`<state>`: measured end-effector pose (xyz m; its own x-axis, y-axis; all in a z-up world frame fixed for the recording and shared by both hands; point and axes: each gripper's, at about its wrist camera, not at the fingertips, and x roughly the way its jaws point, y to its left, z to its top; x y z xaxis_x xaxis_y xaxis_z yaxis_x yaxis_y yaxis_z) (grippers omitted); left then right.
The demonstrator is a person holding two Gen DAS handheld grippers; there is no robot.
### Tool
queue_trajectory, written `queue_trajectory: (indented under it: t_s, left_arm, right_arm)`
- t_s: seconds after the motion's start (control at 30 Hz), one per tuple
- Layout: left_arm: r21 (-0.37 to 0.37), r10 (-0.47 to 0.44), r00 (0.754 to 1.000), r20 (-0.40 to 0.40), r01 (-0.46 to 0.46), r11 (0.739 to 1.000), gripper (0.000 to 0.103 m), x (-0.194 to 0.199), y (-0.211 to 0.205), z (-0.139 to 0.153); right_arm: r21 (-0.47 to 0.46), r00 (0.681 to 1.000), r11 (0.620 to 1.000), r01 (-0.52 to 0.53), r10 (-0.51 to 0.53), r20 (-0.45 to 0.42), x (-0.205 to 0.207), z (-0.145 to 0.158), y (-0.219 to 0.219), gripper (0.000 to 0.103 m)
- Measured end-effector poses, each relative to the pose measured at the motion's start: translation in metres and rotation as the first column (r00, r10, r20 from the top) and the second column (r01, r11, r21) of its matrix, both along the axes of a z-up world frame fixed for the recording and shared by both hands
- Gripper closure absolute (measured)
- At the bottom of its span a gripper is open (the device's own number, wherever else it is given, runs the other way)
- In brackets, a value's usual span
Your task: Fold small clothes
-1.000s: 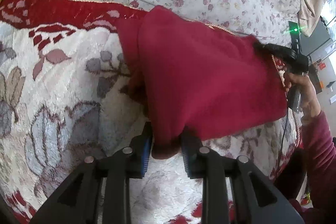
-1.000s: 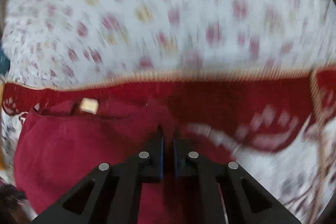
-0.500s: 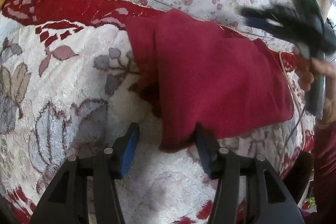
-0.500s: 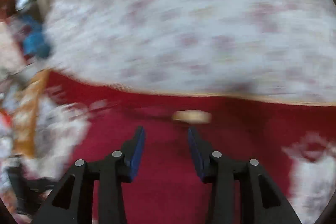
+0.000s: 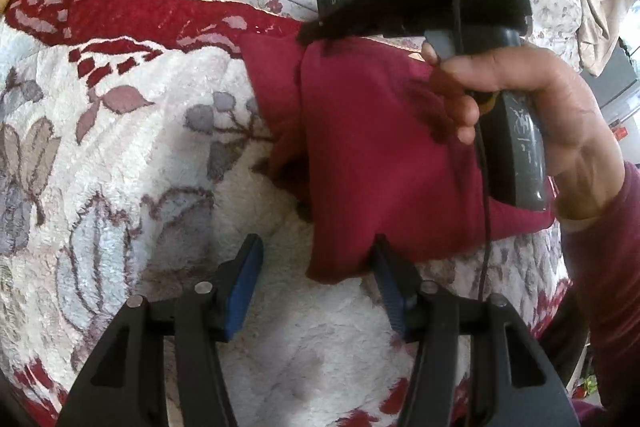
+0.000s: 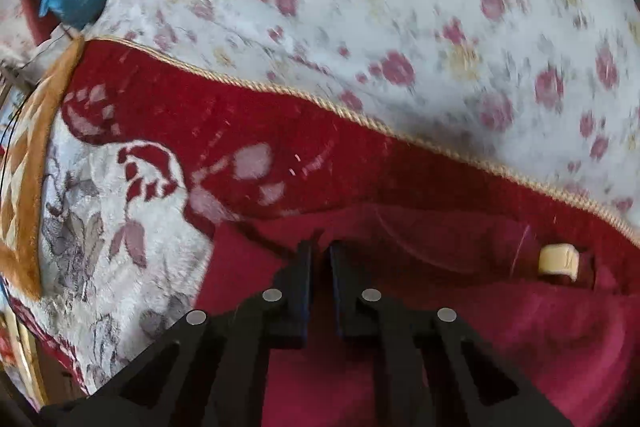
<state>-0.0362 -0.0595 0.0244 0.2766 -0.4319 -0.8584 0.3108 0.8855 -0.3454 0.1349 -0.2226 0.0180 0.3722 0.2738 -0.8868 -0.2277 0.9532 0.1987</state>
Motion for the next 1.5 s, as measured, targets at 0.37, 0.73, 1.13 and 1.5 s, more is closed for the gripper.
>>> queue_trajectory:
  t_s: [0.37,0.73,1.13,1.5]
  left_arm:
    - [0.024,0.004,1.0,0.002,-0.004,1.0,0.048,0.003,-0.002,0.001]
    - [-0.015,0.121,0.986,0.115,-0.12,0.993,0.023,0.001,0.014,0.031]
    - [0.101,0.098,0.988,0.118,-0.11,0.989,0.023,0.008,-0.022,0.01]
    - [0.098,0.11,0.989,0.098,-0.12,0.988,0.02,0.009,-0.015,-0.001]
  right_arm:
    - [0.197,1.0,0.98,-0.004,0.004,0.005,-0.023,0.008,-0.021,0.047]
    - [-0.144,0.888,0.879,0.454,-0.433,0.157,-0.094,0.008,-0.248,0.045]
    - [0.033,0.943,0.955,0.295,-0.296,0.153,-0.096,0.043,-0.2,0.045]
    - [-0.06,0.988,0.996,0.059,-0.05,0.143,-0.033,-0.005,-0.036,0.047]
